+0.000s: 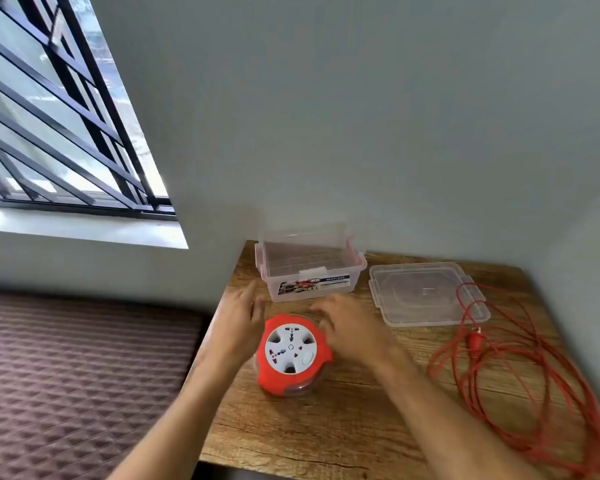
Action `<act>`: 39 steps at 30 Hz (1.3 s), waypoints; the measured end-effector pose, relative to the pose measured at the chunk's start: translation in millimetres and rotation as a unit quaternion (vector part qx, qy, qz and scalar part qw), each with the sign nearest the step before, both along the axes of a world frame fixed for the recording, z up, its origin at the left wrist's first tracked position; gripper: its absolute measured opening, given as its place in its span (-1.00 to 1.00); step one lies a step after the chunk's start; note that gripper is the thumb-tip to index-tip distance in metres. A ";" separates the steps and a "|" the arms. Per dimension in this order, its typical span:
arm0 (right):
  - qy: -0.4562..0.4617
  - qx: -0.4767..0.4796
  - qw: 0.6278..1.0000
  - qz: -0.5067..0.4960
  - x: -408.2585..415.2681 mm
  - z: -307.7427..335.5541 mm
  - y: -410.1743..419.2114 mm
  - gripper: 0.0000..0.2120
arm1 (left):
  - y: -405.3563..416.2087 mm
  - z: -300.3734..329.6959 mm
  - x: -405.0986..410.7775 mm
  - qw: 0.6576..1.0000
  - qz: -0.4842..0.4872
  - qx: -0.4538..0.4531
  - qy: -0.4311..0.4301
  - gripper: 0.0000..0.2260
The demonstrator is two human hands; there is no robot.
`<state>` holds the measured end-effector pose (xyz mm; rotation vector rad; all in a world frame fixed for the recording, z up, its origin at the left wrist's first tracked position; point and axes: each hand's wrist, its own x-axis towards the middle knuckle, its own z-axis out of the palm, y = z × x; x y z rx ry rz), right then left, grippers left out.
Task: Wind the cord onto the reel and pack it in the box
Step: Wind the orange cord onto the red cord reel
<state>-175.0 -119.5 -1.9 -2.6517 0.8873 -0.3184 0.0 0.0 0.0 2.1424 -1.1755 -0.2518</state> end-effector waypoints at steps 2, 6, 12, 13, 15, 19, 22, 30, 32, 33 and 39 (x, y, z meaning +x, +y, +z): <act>0.039 0.021 0.997 0.062 10.8 -10.1 11.5 -0.57 | 7.8 -16.7 -3.8 0.992 0.063 0.098 0.050 -0.57; 0.127 0.024 0.986 0.107 31.5 -27.8 26.0 -0.46 | 20.2 -40.4 -11.3 0.958 0.081 0.250 0.119 -0.49; 0.213 -0.083 0.969 0.091 41.1 -41.2 39.5 -0.57 | 23.6 -52.8 -12.7 0.915 0.132 0.154 0.348 -0.81; 0.215 -0.104 0.968 0.072 43.5 -42.6 43.2 -0.56 | 23.3 -56.1 -10.8 0.897 0.143 0.135 0.397 -0.79; 0.224 -0.116 0.967 0.020 46.7 -45.3 51.0 -0.45 | 22.3 -60.5 -8.8 0.859 0.150 0.116 0.475 -0.72; 0.233 -0.087 0.966 -0.076 43.5 -50.5 56.4 -0.43 | 15.9 -66.7 -5.9 0.817 0.168 0.106 0.542 -0.66; 0.241 -0.079 0.963 -0.087 40.5 -51.7 59.8 -0.45 | 11.1 -68.3 -5.3 0.814 0.163 0.102 0.548 -0.64; 0.214 0.000 0.973 -0.089 35.9 -46.0 55.0 -0.47 | 4.1 -64.2 -10.5 0.801 0.120 0.075 0.582 -0.65; 0.174 0.009 0.980 -0.095 31.0 -45.6 53.3 -0.53 | 7.2 -66.2 -14.1 0.795 0.095 0.066 0.596 -0.62; 0.168 0.008 0.981 -0.096 28.7 -45.4 52.7 -0.53 | 9.5 -67.5 -15.2 0.790 0.087 0.059 0.604 -0.63; 0.170 -0.055 0.977 -0.120 22.2 -38.8 52.7 -0.44 | 17.9 -71.4 -11.8 0.797 0.058 0.032 0.600 -0.76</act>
